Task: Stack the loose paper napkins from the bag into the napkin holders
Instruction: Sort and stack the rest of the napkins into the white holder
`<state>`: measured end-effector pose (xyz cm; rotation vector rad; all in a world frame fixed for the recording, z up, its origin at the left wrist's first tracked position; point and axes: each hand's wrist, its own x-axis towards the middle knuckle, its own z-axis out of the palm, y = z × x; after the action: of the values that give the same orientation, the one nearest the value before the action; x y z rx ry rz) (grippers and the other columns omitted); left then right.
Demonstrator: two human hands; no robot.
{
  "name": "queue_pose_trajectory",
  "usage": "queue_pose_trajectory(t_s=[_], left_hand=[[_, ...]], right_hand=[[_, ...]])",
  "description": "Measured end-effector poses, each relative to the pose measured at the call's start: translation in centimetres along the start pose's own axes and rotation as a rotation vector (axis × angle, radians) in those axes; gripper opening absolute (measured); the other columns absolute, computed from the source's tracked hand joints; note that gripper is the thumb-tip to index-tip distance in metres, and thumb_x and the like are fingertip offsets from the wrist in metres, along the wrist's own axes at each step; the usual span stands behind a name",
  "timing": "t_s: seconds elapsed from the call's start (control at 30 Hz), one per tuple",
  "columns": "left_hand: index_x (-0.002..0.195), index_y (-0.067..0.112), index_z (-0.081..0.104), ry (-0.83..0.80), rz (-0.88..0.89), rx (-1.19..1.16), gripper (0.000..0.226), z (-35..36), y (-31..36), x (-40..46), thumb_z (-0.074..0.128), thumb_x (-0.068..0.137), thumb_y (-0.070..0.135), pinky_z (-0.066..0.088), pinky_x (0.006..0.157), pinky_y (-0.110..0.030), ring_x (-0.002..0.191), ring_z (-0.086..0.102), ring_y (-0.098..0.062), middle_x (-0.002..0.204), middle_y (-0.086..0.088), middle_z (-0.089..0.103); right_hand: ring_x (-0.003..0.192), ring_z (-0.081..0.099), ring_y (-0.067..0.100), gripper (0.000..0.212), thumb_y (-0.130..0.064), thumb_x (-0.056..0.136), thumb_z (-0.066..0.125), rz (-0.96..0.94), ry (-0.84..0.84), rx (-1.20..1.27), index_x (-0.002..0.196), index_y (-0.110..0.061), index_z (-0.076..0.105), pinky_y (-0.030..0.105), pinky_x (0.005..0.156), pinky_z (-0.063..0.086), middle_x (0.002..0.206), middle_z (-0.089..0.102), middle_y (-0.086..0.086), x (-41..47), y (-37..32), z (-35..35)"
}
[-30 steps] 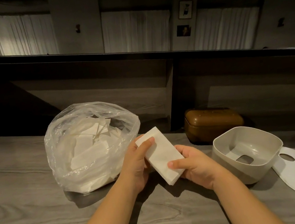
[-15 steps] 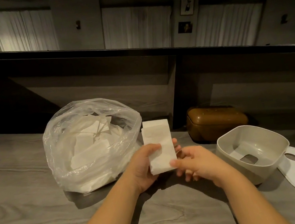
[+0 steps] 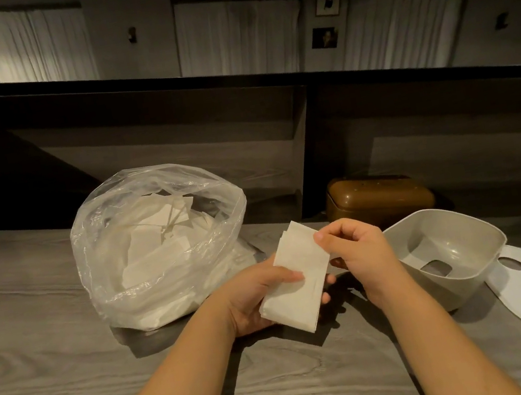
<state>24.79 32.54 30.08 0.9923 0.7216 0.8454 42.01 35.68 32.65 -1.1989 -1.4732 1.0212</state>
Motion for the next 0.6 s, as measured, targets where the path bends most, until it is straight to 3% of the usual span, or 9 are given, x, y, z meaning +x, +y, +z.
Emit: queue_pose_trajectory(t_s=[0.17, 0.3, 0.43, 0.53, 0.6], left_hand=[[0.130, 0.020, 0.053, 0.102, -0.025, 0.068, 0.055, -0.3, -0.2, -0.2, 0.069, 0.078, 0.013, 0.050, 0.100, -0.048, 0.111, 0.064, -0.033, 0.119, -0.016, 0.067], [0.129, 0.018, 0.052, 0.085, -0.007, 0.005, 0.040, 0.0, -0.1, -0.1, 0.056, 0.091, 0.003, 0.055, 0.092, -0.044, 0.106, 0.068, -0.032, 0.109, -0.014, 0.072], [0.136, 0.019, 0.048, 0.132, 0.046, -0.060, 0.055, -0.5, -0.3, 0.4, 0.059, 0.085, 0.000, 0.056, 0.090, -0.047, 0.109, 0.067, -0.035, 0.116, -0.018, 0.069], [0.134, 0.021, 0.051, 0.211, 0.035, -0.096, 0.058, -0.4, -0.4, 0.7, 0.062, 0.080, 0.006, 0.057, 0.080, -0.045, 0.106, 0.065, -0.034, 0.122, -0.019, 0.065], [0.133, 0.018, 0.055, 0.209, 0.007, -0.164, 0.046, 0.0, -0.2, 0.7, 0.062, 0.088, 0.023, 0.056, 0.084, -0.045, 0.104, 0.066, -0.033, 0.121, -0.018, 0.067]], right_hand=[[0.085, 0.065, 0.006, 0.006, -0.021, 0.095, 0.060, -0.174, 0.175, 0.115, 0.091, -0.018, 0.063, 0.016, 0.063, 0.051, 0.092, 0.065, -0.005, 0.1, -0.6, -0.5], [0.091, 0.063, 0.009, 0.002, -0.026, 0.099, 0.055, -0.283, 0.439, 0.378, 0.097, -0.027, 0.055, 0.018, 0.062, 0.054, 0.101, 0.060, -0.009, 0.0, -2.3, -2.3], [0.093, 0.064, 0.019, 0.006, -0.032, 0.097, 0.057, -0.118, 0.199, 0.424, 0.100, -0.028, 0.057, 0.036, 0.073, 0.059, 0.103, 0.062, -0.003, -0.7, -2.8, -2.5], [0.092, 0.063, 0.019, 0.008, -0.029, 0.096, 0.058, -0.085, 0.059, 0.176, 0.095, -0.021, 0.061, 0.033, 0.072, 0.057, 0.096, 0.063, -0.003, -0.9, -2.1, -0.3], [0.095, 0.060, 0.016, 0.010, -0.025, 0.094, 0.062, -0.125, 0.047, -0.017, 0.085, -0.024, 0.062, 0.036, 0.081, 0.055, 0.098, 0.062, -0.006, -0.8, -1.3, 1.5]])
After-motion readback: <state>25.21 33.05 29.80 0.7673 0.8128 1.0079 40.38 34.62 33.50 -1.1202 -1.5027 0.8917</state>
